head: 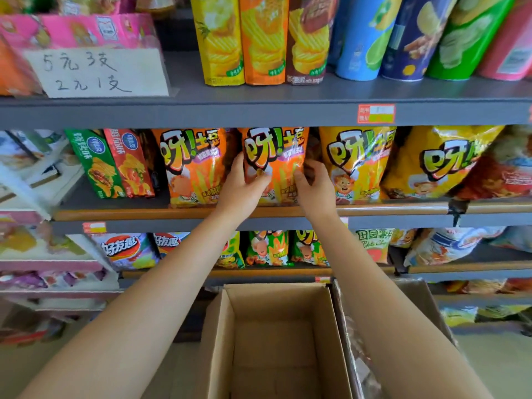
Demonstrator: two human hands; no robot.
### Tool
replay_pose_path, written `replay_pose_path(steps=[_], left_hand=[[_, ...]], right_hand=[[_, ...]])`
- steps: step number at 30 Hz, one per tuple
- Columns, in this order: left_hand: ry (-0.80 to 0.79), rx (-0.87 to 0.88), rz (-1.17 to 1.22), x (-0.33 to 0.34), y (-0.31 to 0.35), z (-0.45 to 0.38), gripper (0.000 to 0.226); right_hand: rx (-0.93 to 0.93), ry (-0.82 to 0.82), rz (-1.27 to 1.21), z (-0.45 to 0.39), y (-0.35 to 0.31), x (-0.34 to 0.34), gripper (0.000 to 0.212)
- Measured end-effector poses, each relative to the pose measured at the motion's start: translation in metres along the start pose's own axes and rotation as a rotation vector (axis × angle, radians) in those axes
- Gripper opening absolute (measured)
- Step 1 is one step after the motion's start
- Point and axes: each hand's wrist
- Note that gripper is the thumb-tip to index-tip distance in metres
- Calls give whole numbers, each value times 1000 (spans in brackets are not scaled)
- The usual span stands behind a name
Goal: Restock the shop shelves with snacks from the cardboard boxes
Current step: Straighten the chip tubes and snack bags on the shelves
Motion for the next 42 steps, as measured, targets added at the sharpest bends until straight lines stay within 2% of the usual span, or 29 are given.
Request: replay_pose_path(steps=[4, 7, 9, 12, 17, 22, 24, 28, 32, 35, 36, 39, 42], left_hand=[[121, 53, -101, 6, -5, 28, 35], [34, 83, -189, 11, -4, 46, 21], [-90, 84, -211, 16, -1, 55, 20], [-224, 98, -185, 24, 5, 64, 21], [-243, 63, -38, 43, 4, 87, 16], [-207, 67, -17, 65, 26, 96, 11], [-192, 60, -17, 79, 34, 92, 21], [-74, 36, 5, 114, 44, 68, 75], [99, -28, 12, 145, 56, 32, 95], [170, -92, 54, 161, 62, 6, 88], [191, -121, 72, 165, 62, -1, 82], [179, -182, 69, 173, 63, -15, 65], [138, -183, 64, 174, 58, -28, 57]], right_hand=[[-71, -14, 42, 25, -3, -20, 24], [-45, -119, 79, 47, -6, -39, 18], [-1, -166, 121, 63, -6, -56, 19], [66, -145, 214, 89, -1, -78, 18], [151, -171, 337, 118, 9, -108, 18], [98, -41, 281, 95, -3, -149, 28], [85, -16, 233, 78, 0, -159, 36], [83, -50, 101, 38, 19, -166, 58], [58, -141, -39, -11, 32, -164, 82], [32, -230, -110, -40, 37, -161, 110], [21, -253, -117, -48, 39, -160, 109], [-11, -295, -117, -70, 50, -156, 85], [-25, -347, -117, -83, 59, -157, 84]])
Point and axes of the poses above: each hand's wrist, its own z-axis away from the middle knuckle, its own x-axis out of the palm, y = z × x, and after that the axes turned 3 degrees about -z, right-handed
